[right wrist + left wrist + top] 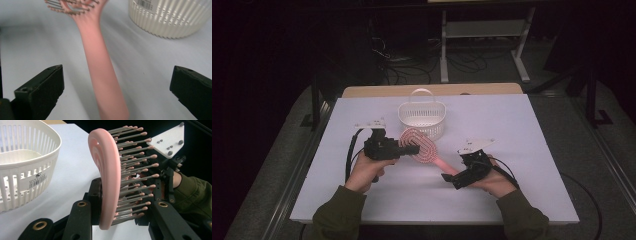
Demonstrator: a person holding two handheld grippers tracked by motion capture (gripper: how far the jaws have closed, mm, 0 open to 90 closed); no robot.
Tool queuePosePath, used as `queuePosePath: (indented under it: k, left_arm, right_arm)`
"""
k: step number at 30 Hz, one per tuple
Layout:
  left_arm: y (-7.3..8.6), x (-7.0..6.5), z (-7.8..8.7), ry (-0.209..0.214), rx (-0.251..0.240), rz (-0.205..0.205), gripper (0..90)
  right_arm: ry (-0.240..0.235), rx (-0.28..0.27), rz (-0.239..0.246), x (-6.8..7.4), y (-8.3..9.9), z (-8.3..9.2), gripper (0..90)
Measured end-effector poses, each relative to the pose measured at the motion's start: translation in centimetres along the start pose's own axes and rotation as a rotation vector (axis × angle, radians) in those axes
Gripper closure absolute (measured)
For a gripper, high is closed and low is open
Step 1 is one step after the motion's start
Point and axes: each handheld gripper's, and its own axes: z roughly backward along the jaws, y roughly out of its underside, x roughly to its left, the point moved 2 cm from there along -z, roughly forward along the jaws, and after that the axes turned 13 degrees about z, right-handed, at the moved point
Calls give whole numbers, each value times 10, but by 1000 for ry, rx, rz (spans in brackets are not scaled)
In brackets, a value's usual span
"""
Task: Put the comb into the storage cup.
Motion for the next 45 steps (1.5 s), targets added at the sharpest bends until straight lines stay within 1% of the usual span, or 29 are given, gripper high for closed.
queuePosePath:
  k: [10, 13, 15, 18, 21, 25, 27, 29, 31, 33, 38, 41, 45]
  left_arm:
    - [-1, 1, 3, 2, -9, 3, 660]
    - [-2, 1, 4, 3, -11, 4, 660]
    - [-2, 2, 4, 5, -14, 6, 660]
    - [-3, 2, 5, 9, -21, 9, 660]
    - [-3, 3, 5, 10, -23, 11, 660]
    - [-3, 3, 6, 8, -26, 10, 660]
    - [-3, 3, 6, 7, -27, 11, 660]
    - [-3, 3, 7, 7, -28, 11, 660]
    - [-4, 3, 7, 8, -31, 11, 660]
    - [-5, 3, 9, 6, -36, 10, 660]
    - [-7, 3, 12, 15, -50, 12, 660]
    - [-7, 3, 15, 16, -58, 14, 660]
    - [-11, 3, 19, 18, -69, 14, 660]
  right_arm:
    - [38, -2, -40, -4, 25, 15, 0]
    - [46, -13, -53, -5, 32, 21, 0]
    - [53, -5, -62, -6, 37, 23, 0]
    - [61, 1, -66, -6, 44, 27, 0]
    - [74, -10, -72, -6, 52, 32, 0]
    - [87, 8, -82, -5, 62, 37, 0]
    - [92, 1, -87, -5, 66, 39, 0]
    - [96, -5, -95, -4, 68, 41, 0]
    - [95, 0, -93, -4, 70, 41, 0]
    - [95, 6, -92, -4, 70, 41, 0]
    - [106, -2, -99, -5, 71, 41, 0]
    - [101, 1, -104, -6, 70, 40, 0]
    - [96, 15, -93, -5, 70, 38, 0]
